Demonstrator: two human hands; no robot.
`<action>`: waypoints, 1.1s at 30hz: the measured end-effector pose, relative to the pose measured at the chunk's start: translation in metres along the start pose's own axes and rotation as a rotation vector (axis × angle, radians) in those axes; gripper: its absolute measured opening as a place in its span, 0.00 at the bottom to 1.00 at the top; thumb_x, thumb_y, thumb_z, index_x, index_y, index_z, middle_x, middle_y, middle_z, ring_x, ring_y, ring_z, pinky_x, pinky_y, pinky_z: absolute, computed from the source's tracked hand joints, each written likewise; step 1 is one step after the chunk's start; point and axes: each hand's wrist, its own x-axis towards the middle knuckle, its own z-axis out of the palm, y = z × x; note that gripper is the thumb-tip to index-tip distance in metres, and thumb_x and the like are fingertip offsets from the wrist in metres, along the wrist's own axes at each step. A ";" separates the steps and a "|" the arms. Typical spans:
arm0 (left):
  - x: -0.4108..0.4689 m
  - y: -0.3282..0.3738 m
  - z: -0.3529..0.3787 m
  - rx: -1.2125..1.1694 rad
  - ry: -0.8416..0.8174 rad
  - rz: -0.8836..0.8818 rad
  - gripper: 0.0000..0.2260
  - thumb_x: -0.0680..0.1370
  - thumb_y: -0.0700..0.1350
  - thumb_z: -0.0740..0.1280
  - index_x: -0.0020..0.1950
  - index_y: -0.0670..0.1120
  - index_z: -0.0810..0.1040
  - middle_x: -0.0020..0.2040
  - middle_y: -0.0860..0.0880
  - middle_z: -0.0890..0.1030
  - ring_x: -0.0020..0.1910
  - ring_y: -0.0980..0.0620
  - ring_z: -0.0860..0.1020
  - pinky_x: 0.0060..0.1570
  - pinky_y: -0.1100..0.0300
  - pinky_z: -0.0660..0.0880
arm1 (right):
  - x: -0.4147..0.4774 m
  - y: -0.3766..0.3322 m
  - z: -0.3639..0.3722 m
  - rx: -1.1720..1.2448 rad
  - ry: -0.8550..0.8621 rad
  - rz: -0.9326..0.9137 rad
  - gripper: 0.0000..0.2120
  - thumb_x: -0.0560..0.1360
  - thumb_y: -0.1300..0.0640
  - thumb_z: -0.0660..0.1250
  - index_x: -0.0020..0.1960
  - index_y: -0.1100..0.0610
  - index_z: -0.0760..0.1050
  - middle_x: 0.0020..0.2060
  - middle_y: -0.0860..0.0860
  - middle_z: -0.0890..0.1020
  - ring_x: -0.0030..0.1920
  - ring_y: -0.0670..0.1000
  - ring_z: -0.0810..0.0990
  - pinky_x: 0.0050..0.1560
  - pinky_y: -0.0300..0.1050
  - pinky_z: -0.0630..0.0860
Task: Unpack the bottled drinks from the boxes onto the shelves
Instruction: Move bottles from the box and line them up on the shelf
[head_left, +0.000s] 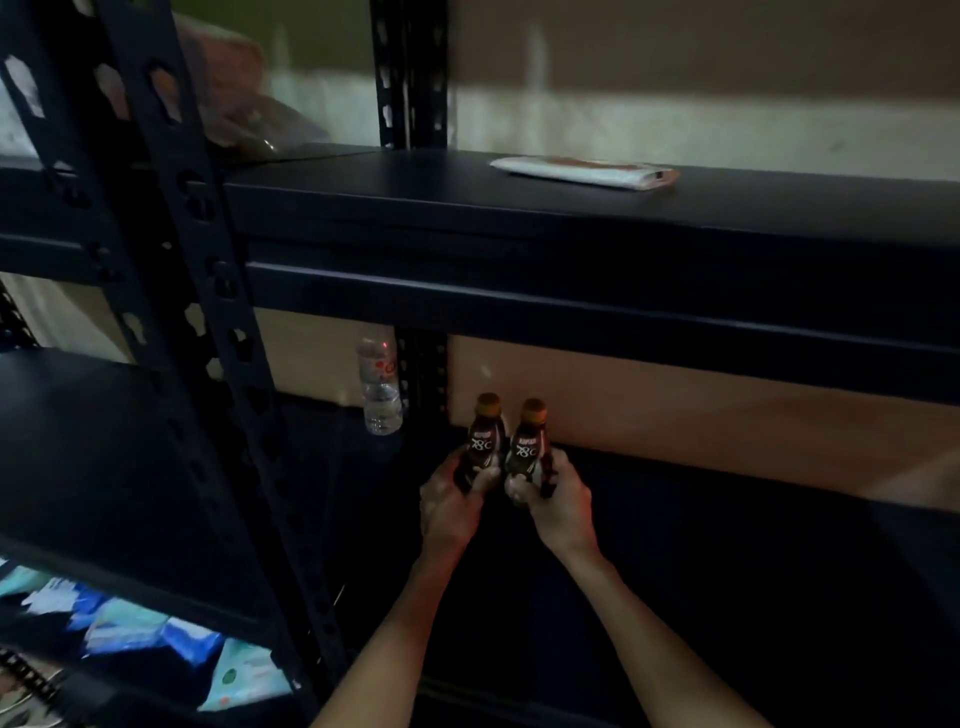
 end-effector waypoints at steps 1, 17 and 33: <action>0.009 -0.004 0.001 -0.005 0.009 -0.019 0.22 0.76 0.54 0.73 0.69 0.51 0.77 0.57 0.49 0.84 0.54 0.56 0.80 0.49 0.74 0.70 | 0.010 0.002 0.005 -0.002 0.002 -0.004 0.16 0.73 0.58 0.77 0.58 0.50 0.76 0.51 0.49 0.82 0.51 0.39 0.79 0.46 0.26 0.73; 0.083 -0.018 0.005 0.032 0.052 -0.061 0.25 0.76 0.61 0.69 0.69 0.51 0.76 0.62 0.45 0.81 0.63 0.42 0.78 0.58 0.52 0.75 | 0.089 0.008 0.050 0.060 -0.027 0.008 0.23 0.74 0.59 0.76 0.67 0.54 0.74 0.58 0.48 0.81 0.58 0.47 0.80 0.47 0.23 0.73; 0.005 0.009 -0.018 0.188 0.045 -0.184 0.38 0.75 0.64 0.68 0.80 0.51 0.58 0.76 0.47 0.66 0.73 0.46 0.68 0.73 0.49 0.63 | 0.013 -0.022 0.006 -0.092 -0.064 0.098 0.43 0.74 0.48 0.76 0.81 0.52 0.56 0.76 0.53 0.66 0.76 0.53 0.64 0.77 0.49 0.63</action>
